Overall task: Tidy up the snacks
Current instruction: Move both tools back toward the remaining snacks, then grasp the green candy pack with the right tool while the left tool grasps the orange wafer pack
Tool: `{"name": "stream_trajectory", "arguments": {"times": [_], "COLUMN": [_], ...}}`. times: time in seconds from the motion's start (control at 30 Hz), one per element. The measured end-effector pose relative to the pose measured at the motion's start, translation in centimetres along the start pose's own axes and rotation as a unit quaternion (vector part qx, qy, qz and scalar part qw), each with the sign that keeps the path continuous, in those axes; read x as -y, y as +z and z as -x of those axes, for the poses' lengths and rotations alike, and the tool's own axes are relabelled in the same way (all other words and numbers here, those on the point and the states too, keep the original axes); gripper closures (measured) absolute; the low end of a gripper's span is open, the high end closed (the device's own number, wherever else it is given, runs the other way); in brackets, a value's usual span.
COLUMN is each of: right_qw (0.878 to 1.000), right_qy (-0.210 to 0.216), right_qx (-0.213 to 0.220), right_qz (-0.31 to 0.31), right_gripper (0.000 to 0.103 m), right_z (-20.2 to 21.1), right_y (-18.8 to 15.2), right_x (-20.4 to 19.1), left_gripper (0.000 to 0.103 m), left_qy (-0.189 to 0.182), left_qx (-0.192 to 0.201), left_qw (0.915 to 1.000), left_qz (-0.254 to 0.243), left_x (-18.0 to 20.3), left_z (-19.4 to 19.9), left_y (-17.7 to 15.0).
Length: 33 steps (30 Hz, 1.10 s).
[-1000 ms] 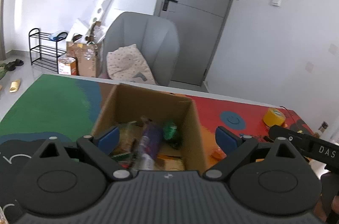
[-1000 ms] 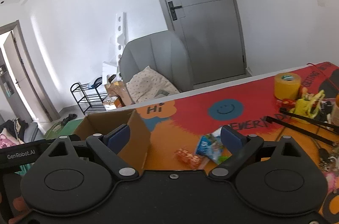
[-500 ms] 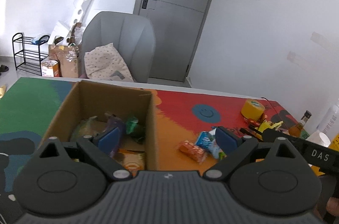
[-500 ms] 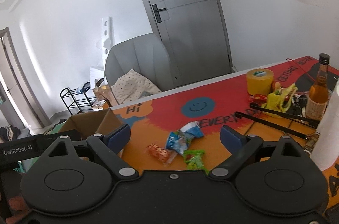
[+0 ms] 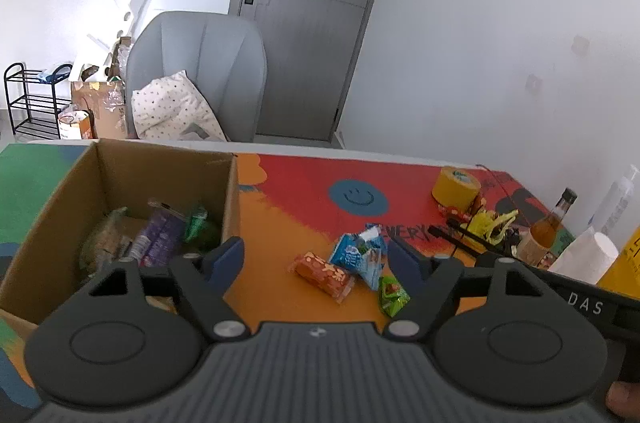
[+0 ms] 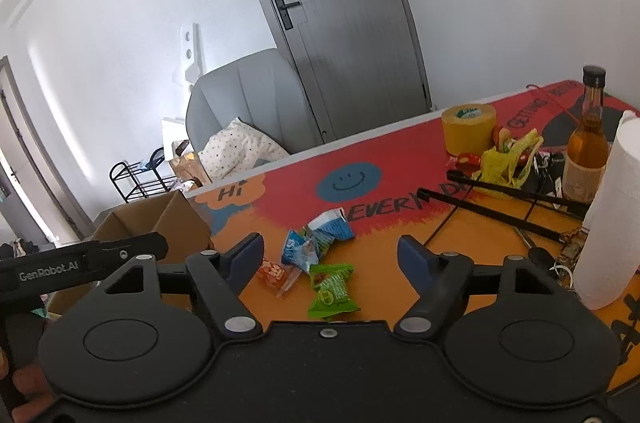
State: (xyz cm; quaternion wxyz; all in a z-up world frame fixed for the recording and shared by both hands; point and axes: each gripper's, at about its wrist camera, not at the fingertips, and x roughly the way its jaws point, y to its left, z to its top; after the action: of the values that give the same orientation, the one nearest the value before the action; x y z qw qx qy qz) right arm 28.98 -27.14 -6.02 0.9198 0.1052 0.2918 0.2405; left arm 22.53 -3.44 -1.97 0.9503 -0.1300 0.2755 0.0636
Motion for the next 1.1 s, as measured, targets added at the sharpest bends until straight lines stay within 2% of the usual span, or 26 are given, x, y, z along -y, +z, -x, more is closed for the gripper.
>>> {"name": "stream_trajectory", "arguments": {"times": [0.2,0.5,0.67,0.77,0.87,1.1], "right_qw": [1.0,0.997,0.996,0.995,0.995,0.997], "right_qy": [0.01,0.038,0.047,0.045,0.038,0.02], "right_qx": [-0.018,-0.059,-0.078,-0.093,-0.092,-0.074], "right_qz": [-0.007,-0.011,0.008,0.012,0.003,-0.01], "right_gripper": [0.035,0.042,0.044,0.054,0.07,0.073], "right_z": [-1.7,-6.3,-8.1,-9.1,-9.4,-9.0], "right_y": [-0.6,-1.8,-2.4,-2.9,-3.4,-3.3], "right_x": [0.8,1.4,1.0,1.1,1.7,2.6], "left_gripper": [0.035,0.048,0.049,0.049,0.049,0.05], "left_qy": [0.004,0.043,0.05,0.057,0.071,0.082], "left_qx": [-0.02,-0.042,-0.049,-0.055,-0.061,-0.065], "left_qw": [0.9998,0.9981,0.9974,0.9966,0.9953,0.9939], "left_qz": [-0.001,0.016,0.017,0.022,0.026,0.035], "left_x": [0.9,2.1,3.0,3.0,2.7,2.0], "left_z": [-2.1,-6.0,-7.2,-8.0,-8.9,-10.3], "left_y": [-0.4,-0.9,-1.3,-1.6,-1.9,-2.7]}}
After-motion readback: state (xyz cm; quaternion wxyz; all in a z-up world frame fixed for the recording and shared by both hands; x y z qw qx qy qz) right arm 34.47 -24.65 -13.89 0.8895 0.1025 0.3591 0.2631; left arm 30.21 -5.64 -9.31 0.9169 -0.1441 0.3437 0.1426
